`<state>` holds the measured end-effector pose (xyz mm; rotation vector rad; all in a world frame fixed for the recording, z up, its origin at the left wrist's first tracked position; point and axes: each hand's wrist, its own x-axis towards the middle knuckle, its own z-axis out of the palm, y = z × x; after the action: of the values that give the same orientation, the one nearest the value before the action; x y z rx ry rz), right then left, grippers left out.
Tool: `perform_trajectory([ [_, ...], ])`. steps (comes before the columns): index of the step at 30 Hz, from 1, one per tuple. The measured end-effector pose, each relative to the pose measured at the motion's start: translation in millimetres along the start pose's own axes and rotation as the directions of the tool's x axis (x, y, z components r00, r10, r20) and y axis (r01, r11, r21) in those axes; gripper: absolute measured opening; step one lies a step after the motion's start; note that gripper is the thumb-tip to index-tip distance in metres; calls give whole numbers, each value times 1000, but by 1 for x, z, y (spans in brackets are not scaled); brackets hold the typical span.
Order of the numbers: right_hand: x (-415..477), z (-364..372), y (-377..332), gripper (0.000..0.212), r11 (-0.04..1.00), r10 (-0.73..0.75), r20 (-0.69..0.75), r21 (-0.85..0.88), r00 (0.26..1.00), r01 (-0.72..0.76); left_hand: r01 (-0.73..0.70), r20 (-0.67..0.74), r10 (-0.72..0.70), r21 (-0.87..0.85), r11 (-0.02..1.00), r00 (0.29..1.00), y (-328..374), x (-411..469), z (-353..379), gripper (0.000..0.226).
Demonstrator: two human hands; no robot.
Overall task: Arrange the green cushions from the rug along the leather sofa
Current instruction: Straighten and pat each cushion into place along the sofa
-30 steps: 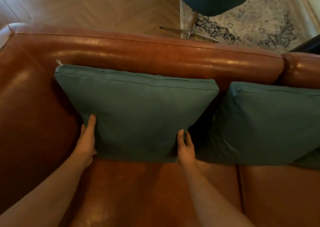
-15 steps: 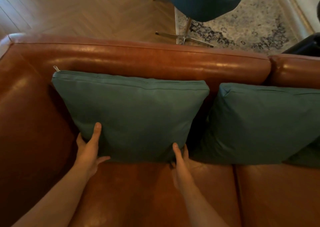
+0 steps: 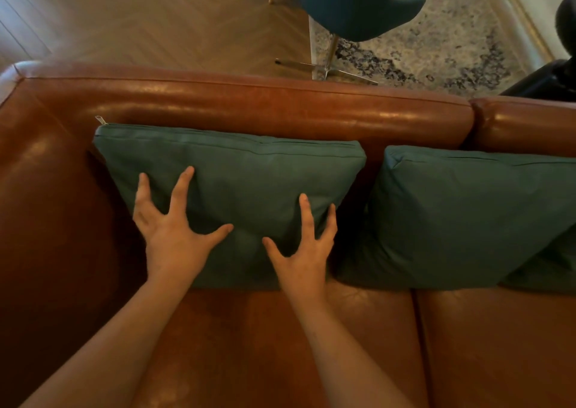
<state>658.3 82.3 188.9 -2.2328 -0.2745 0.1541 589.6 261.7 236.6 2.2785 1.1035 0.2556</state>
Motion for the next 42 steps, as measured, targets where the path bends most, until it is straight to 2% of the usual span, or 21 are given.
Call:
perform_trajectory([
  [3, 4, -7, -5, 98, 999, 7, -31, -34, 999, -9, 22, 32, -23, 34, 999, 999, 4, 3, -7, 114],
  [5, 7, -18, -14, 90, 991, -91, -124, -113, 988, 77, -37, 5, 37, 80, 996, 999, 6, 6, -18, 110],
  [7, 19, -30, -26, 83, 961, -206, -153, -216, 967, 170, -137, -35, 144, 154, 979, 989, 10, 13, -31, 105],
  [10, 45, -43, -46, 81, 913, -260, -42, -335, 965, 232, -161, -19, 168, 196, 967, 986, 19, 36, -49, 102],
  [14, 71, -48, -51, 82, 855, -195, 122, -465, 973, 230, -131, 125, 96, 317, 939, 988, 18, 60, -58, 106],
  [19, 77, -56, -53, 87, 838, -112, 224, -502, 968, 213, -103, 209, 42, 289, 952, 977, 26, 65, -62, 110],
  [22, 70, -60, -59, 89, 810, -161, 209, -530, 965, 250, -176, 188, 121, 313, 933, 975, 27, 61, -68, 114],
  [24, 62, -63, -58, 87, 801, -227, 149, -533, 962, 272, -225, 189, 169, 331, 916, 967, 19, 59, -72, 117],
  [27, 55, -62, -44, 79, 801, -263, 118, -526, 958, 285, -256, 240, 175, 365, 895, 955, 6, 56, -69, 120],
  [32, 56, -58, -44, 77, 800, -206, 166, -538, 964, 264, -258, 133, 226, 324, 910, 965, -1, 48, -60, 124],
  [35, 47, -62, -58, 74, 785, -275, 155, -533, 949, 315, -266, 95, 248, 321, 909, 964, -8, 36, -57, 128],
  [37, 34, -59, -61, 70, 753, -336, 197, -532, 921, 388, -327, 114, 307, 348, 878, 945, -16, 28, -54, 126],
  [39, 26, -49, -58, 69, 724, -337, 270, -538, 902, 432, -355, 163, 317, 363, 861, 934, -22, 23, -49, 124],
  [42, 25, -41, -53, 73, 732, -306, 314, -526, 899, 433, -340, 172, 302, 276, 899, 938, -20, 25, -47, 116],
])
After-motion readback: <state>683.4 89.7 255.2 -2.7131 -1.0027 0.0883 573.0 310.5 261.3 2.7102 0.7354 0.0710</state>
